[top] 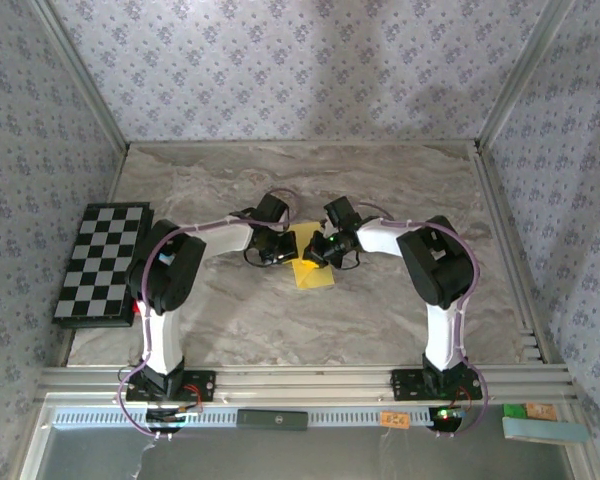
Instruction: Fold a paper plane with a square sheet of paper (pick it up from the middle)
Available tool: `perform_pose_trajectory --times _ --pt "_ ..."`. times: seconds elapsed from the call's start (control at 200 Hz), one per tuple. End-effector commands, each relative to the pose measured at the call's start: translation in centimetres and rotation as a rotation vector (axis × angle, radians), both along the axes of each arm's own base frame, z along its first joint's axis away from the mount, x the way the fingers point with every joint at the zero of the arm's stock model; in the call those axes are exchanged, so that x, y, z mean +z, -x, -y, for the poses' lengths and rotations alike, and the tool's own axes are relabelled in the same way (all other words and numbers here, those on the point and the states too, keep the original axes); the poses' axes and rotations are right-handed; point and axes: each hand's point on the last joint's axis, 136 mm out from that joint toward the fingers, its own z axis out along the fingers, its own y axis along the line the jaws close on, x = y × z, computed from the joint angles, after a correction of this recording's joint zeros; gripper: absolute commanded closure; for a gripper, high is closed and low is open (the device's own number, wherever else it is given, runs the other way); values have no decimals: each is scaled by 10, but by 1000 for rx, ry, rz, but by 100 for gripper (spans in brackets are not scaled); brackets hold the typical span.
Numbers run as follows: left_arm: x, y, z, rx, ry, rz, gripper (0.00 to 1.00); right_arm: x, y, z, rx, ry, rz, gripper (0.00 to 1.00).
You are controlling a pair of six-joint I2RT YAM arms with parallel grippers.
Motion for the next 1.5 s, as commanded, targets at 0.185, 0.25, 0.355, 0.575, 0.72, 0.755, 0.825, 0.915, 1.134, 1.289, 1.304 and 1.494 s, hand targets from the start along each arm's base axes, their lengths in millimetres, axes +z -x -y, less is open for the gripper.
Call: perform_pose_trajectory --times 0.185,0.25,0.355,0.575,0.72,0.755,0.825,0.915,1.134,1.289,1.304,1.494 --pt "-21 10 -15 -65 -117 -35 100 13 6 10 66 3 84 97" --pt "-21 10 -14 -66 -117 -34 100 10 7 13 66 10 81 97" --pt "-21 9 -13 -71 -115 -32 100 3 9 16 67 25 70 97" --pt "-19 5 -11 -82 -113 -26 100 -15 13 24 59 72 41 97" --pt "-14 1 -8 -93 -103 -14 100 -29 17 32 42 106 20 97" --pt "-11 -2 -8 -95 -98 -7 100 -32 17 34 35 111 16 98" --pt "-2 -7 -5 -98 -77 9 100 -38 19 36 25 119 4 98" --pt "18 -16 1 -91 -35 42 100 -42 19 36 12 119 -4 98" --pt "60 -23 4 -9 65 129 89 -38 5 28 -64 99 0 98" --pt "56 -8 1 30 118 94 89 -35 -3 24 -116 88 -5 98" --pt "56 -6 1 31 126 88 89 -35 -3 23 -116 87 -6 98" --pt "46 16 13 7 203 8 90 -36 -4 21 -115 91 -22 98"
